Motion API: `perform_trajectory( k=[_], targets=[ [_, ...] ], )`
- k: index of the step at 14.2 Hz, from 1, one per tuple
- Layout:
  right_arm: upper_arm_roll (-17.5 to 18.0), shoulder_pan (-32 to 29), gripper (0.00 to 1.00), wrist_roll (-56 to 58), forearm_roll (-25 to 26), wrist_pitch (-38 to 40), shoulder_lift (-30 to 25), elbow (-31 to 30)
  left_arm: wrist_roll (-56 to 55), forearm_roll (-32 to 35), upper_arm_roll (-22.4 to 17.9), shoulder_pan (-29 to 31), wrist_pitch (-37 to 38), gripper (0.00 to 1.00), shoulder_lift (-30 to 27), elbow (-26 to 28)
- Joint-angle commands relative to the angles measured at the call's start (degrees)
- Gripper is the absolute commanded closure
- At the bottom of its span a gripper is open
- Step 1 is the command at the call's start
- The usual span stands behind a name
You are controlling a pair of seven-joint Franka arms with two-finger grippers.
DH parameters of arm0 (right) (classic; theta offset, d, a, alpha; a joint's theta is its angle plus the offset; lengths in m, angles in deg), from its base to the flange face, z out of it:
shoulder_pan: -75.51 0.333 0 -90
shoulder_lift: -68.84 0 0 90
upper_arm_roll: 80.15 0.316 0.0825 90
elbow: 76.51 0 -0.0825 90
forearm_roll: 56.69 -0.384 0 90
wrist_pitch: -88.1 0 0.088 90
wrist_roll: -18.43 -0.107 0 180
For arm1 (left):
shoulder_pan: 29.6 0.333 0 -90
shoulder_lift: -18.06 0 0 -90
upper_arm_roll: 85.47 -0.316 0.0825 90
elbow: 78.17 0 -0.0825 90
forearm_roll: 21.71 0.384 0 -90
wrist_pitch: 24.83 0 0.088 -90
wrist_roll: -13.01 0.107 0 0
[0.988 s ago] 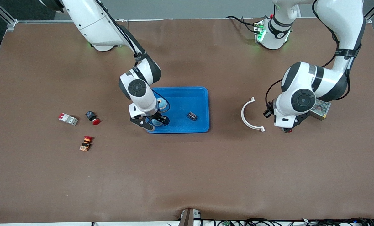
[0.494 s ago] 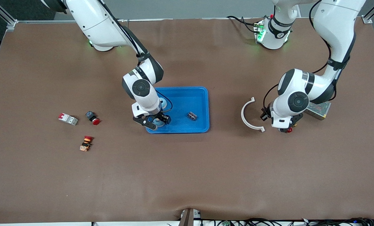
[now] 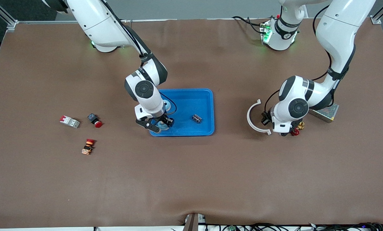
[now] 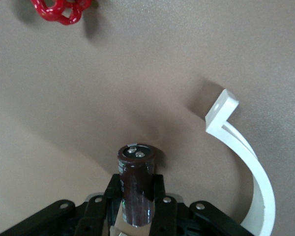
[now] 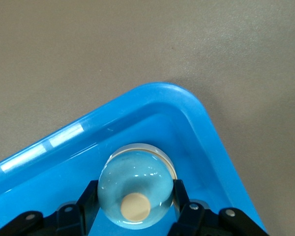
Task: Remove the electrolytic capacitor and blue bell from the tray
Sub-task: 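Carry the capacitor with the left gripper while the right gripper lifts the bell, then set the capacitor by the white arc while the right gripper carries the bell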
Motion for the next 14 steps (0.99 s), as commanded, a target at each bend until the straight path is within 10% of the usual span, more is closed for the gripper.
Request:
perform_trajectory(
  k=[1, 8, 14],
  targets=[
    [0.0, 1.1, 1.0, -3.1, 1.1, 7.7, -0.7, 3.8, -1.1, 0.7, 0.3, -0.1, 0.0, 0.0, -1.2, 0.4],
    [-0.3, -2.8, 1.0, 14.8, 1.2, 30.2, -1.0, 16.8, -8.4, 0.5, 6.3, 0.0, 5.5, 0.0, -4.5, -3.4],
    [-0.3, -16.2, 1.0, 42.6, 1.4, 30.9, -1.8, 16.9, -17.5, 0.2, 9.7, -2.4, 6.3, 0.0, -3.2, -8.2]
  ],
)
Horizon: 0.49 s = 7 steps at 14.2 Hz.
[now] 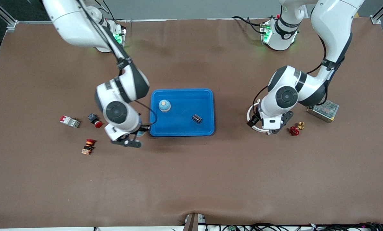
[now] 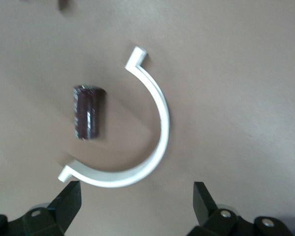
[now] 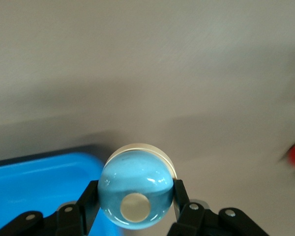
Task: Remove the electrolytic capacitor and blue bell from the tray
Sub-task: 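Set the capacitor by the white arc while the right gripper carries the bell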
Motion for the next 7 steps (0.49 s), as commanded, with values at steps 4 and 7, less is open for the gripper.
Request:
perform_trajectory(
  k=[4, 7],
  targets=[
    [1.2, -13.7, 1.0, 26.0, 0.9, -2.4, -0.3, 0.1, -12.4, 0.2, 0.7, -7.9, 1.1, 0.0, 3.8, -7.0],
    [1.2, -19.1, 1.0, 36.3, 0.8, -3.4, -0.1, 0.1, -17.6, 0.3, 0.7, -12.2, 0.9, 0.0, 7.6, -11.8]
  ],
)
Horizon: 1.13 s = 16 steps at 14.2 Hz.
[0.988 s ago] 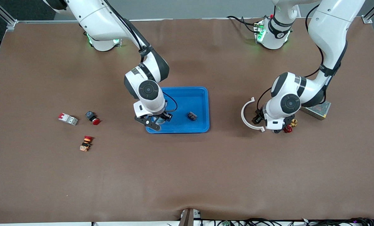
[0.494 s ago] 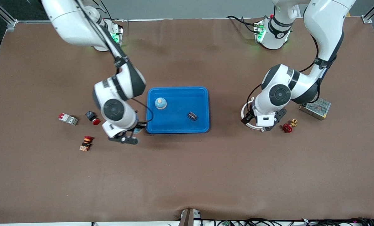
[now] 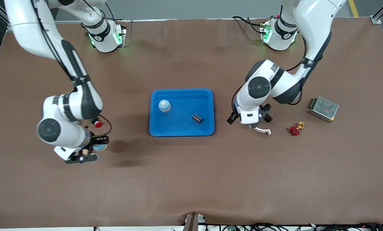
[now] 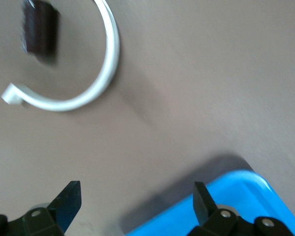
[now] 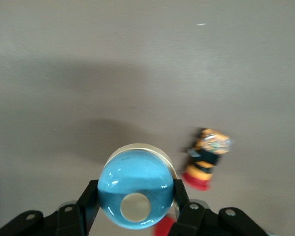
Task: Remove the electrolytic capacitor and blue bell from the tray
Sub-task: 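Set the capacitor by the white arc while the right gripper carries the bell, then lower the bell by the red buttons while the left gripper grasps another capacitor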
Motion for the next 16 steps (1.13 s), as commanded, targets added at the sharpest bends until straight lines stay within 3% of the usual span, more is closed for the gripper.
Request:
perform_trajectory(
  k=[1, 4, 7, 11, 16],
  targets=[
    [1.3, -5.1, 1.0, 7.8, 0.5, -1.9, 0.3, -0.4, -4.8, 0.5, 0.0, -3.5, 0.6, 0.0, 5.1, -6.3],
    [1.3, -8.1, 1.0, 11.6, 0.4, -6.1, 1.6, -2.8, -10.2, 1.1, -0.2, -7.6, 0.4, 0.0, 10.5, -11.5],
    [1.3, -10.4, 1.0, 15.9, 0.4, -14.8, 1.5, -8.9, -15.2, 1.1, -3.1, -13.3, -2.6, 0.0, 14.3, -15.6],
    [1.3, -13.7, 1.0, 20.8, 0.4, -19.5, 1.5, -13.0, -18.4, 1.1, -6.7, -19.1, -7.6, 0.0, 16.2, -15.6],
    [1.5, -17.5, 1.0, 27.5, 0.4, -22.4, 2.9, -13.4, -18.4, 1.1, -8.1, -20.5, -9.4, 0.0, 18.1, -15.5]
  ],
)
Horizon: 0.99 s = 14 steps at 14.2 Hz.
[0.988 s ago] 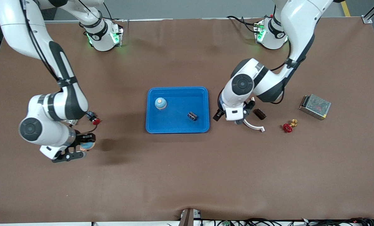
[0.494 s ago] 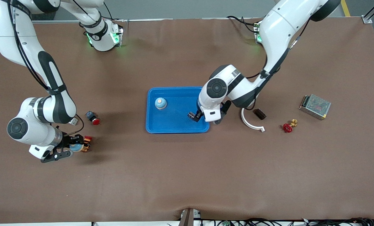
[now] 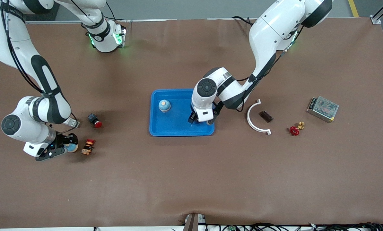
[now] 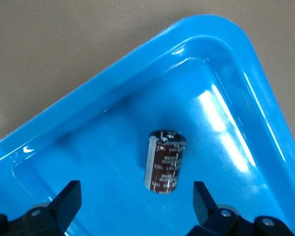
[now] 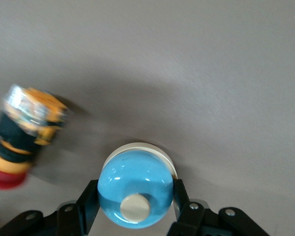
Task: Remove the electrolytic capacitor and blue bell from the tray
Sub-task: 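Lower the bell by the red buttons while the left gripper grasps another capacitor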
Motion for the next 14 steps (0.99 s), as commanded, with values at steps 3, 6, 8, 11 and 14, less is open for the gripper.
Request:
perform_trajectory(
  k=[3, 6, 8, 11, 14],
  targets=[
    [1.3, -2.6, 1.0, 2.4, 0.3, -1.1, 0.2, -0.9, -1.1, 1.1, -1.0, -0.5, -2.5, 0.11, 2.1, -1.2],
    [1.3, -2.9, 1.0, 2.5, 0.3, -1.7, 0.3, -1.5, -1.1, 1.1, -1.0, -0.5, -2.6, 0.4, 2.3, -1.2],
    [1.3, -3.0, 1.0, 3.9, 0.3, -2.3, 0.3, -1.6, -0.8, 1.1, -1.0, -0.4, -2.6, 0.57, 2.6, -1.2],
    [1.3, -4.3, 1.0, 5.7, 0.2, -2.3, 0.3, -1.6, -0.2, 1.4, -1.1, 0.4, -2.2, 0.9, 1.4, -1.2],
    [1.3, -4.2, 0.87, 5.4, -0.2, -2.6, 0.3, -1.5, -0.6, 1.7, -1.1, 0.8, -1.7, 1.0, -1.4, -1.2]
  ],
)
